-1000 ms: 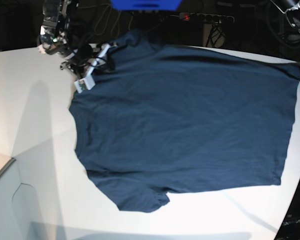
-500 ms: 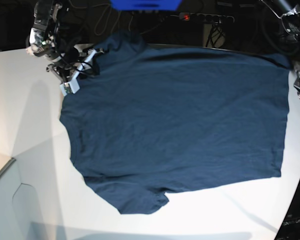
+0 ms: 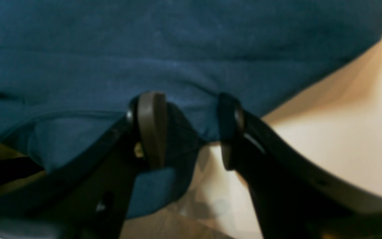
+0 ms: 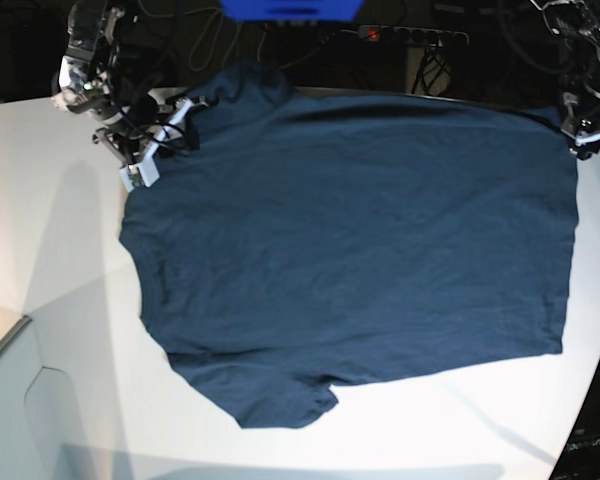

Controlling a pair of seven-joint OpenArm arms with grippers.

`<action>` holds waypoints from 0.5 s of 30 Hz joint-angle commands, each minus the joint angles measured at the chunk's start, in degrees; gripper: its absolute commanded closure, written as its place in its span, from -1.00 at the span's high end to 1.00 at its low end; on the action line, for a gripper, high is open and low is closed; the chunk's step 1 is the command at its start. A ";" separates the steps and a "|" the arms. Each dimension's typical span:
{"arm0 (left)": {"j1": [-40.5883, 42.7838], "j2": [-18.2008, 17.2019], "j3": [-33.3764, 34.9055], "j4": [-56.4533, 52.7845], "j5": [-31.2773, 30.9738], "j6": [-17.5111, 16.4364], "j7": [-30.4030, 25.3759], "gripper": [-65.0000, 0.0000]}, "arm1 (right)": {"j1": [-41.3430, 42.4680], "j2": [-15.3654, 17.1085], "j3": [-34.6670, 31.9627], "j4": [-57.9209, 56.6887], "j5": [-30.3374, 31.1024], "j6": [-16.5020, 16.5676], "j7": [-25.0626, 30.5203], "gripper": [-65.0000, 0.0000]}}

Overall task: Layout the t-shirt on the table in an organized manner, then fold the t-shirt properly
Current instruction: 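Drag the shirt corner with the right gripper outward along the table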

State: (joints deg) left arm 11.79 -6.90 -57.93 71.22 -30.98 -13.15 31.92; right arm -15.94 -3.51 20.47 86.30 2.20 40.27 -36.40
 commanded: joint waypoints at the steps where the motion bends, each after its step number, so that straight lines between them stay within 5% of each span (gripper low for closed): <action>1: 0.74 -0.80 -0.66 1.00 -0.45 -0.17 -1.02 -0.03 | -0.45 -0.05 -0.03 -0.10 -2.06 -0.27 -2.94 -0.24; 6: 0.65 -0.53 -0.22 0.56 -0.01 -0.17 -0.76 -0.09 | -0.45 -0.14 -0.03 -0.10 -2.06 -0.27 -2.94 -0.24; 15: 0.56 -0.18 -0.22 0.91 -0.45 -0.17 -0.67 -1.00 | -0.45 -0.14 -0.03 -0.10 -2.06 -0.27 -2.94 -0.24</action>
State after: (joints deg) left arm 12.49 -6.17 -57.98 70.94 -30.92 -13.08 31.97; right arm -15.94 -3.64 20.47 86.35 2.17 40.27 -36.38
